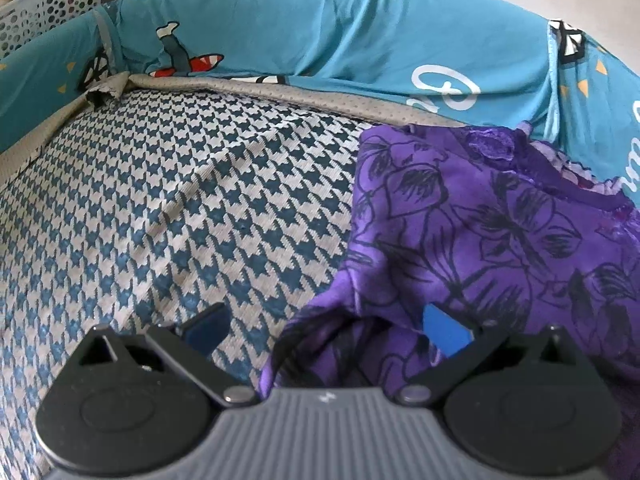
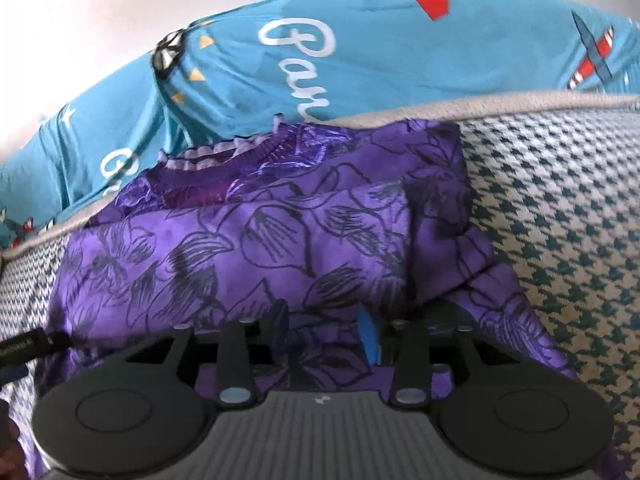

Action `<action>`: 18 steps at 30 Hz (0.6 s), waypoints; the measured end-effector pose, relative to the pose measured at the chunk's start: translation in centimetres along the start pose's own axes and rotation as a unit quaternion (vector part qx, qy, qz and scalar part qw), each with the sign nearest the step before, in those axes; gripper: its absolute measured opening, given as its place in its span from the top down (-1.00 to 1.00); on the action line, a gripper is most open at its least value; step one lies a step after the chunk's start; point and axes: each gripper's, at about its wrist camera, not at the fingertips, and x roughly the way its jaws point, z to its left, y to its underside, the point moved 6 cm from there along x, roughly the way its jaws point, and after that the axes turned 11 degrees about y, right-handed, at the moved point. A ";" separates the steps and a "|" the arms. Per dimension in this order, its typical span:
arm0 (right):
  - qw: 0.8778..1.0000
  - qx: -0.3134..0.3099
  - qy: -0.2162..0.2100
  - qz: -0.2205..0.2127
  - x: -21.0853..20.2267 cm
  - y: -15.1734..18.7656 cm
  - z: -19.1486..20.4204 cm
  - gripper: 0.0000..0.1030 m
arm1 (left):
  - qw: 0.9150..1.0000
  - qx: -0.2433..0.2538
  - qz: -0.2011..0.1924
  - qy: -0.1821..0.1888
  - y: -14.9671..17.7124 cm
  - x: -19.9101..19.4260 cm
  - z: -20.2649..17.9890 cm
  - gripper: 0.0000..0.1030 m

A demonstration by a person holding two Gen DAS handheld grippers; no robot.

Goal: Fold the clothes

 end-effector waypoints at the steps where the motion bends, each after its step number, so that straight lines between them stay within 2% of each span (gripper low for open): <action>1: 1.000 -0.004 -0.004 -0.001 -0.2 0.1 0.3 0.24 | 1.000 0.005 -0.001 0.001 0.0 -0.2 -0.3 -1.00; 6: 1.000 -0.023 -0.009 -0.006 -0.8 0.5 1.3 0.14 | 0.999 0.029 0.005 0.016 0.5 -1.1 -1.6 -1.00; 18: 0.999 -0.035 -0.010 0.002 -0.9 1.1 1.9 0.11 | 0.996 0.067 0.028 0.041 2.2 -2.0 -4.1 -1.00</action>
